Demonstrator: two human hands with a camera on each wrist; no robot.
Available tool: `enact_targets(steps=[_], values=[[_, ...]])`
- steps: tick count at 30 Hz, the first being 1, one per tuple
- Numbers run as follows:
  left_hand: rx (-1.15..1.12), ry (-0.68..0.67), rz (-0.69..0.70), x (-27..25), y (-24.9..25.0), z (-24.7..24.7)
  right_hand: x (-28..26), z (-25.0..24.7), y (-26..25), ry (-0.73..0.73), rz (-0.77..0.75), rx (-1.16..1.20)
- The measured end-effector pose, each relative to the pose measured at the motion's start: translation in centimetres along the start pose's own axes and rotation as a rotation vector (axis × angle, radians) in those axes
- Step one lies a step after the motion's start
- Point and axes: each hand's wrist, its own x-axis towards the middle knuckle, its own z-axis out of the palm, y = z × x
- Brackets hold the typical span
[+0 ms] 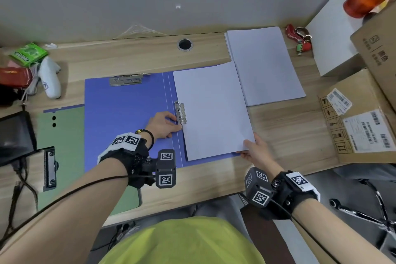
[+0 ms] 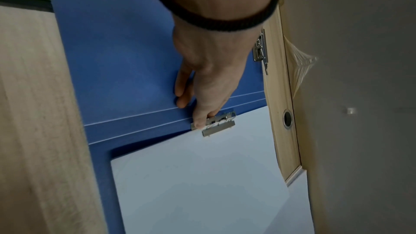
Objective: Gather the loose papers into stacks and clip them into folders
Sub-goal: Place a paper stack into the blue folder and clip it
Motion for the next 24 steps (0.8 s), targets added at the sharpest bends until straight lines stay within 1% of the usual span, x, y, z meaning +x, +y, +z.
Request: enact_targets(steps=[6,9,11,13,14,15,18,19,21,24], values=[[0.235,0.09,0.054,0.1,-0.3,0.9,0.2,-0.1,0.0,0.008,-0.002,-0.015],[0.197,0.07,0.045,0.1,0.0,0.8,0.0,-0.2,-0.6,0.03,-0.013,-0.044],[0.136,0.044,0.028,0.1,0.3,0.3,-0.2,-0.4,-1.2,0.076,-0.062,-0.054],[0.097,0.048,0.009,0.1,0.2,-0.3,-0.2,-0.8,-1.9,0.132,-0.128,-0.078],[0.081,0.053,-0.001,0.0,0.1,-0.5,-0.3,-1.0,-2.4,0.131,-0.144,-0.093],[0.065,0.059,-0.015,0.0,-0.1,-0.6,-0.3,-1.0,-2.8,0.111,-0.154,-0.118],[0.022,0.067,-0.048,0.1,-0.4,-0.7,-0.3,-0.4,-3.6,-0.03,-0.148,-0.231],[0.012,0.063,-0.051,0.1,-0.4,-0.6,-0.2,-0.2,-3.8,-0.052,-0.134,-0.262],[-0.008,0.032,-0.047,0.2,-0.3,-0.4,0.1,-0.1,-3.9,-0.051,-0.115,-0.307],[-0.032,-0.025,-0.05,-0.1,0.3,-0.1,0.3,-0.6,-4.3,-0.097,-0.137,-0.284]])
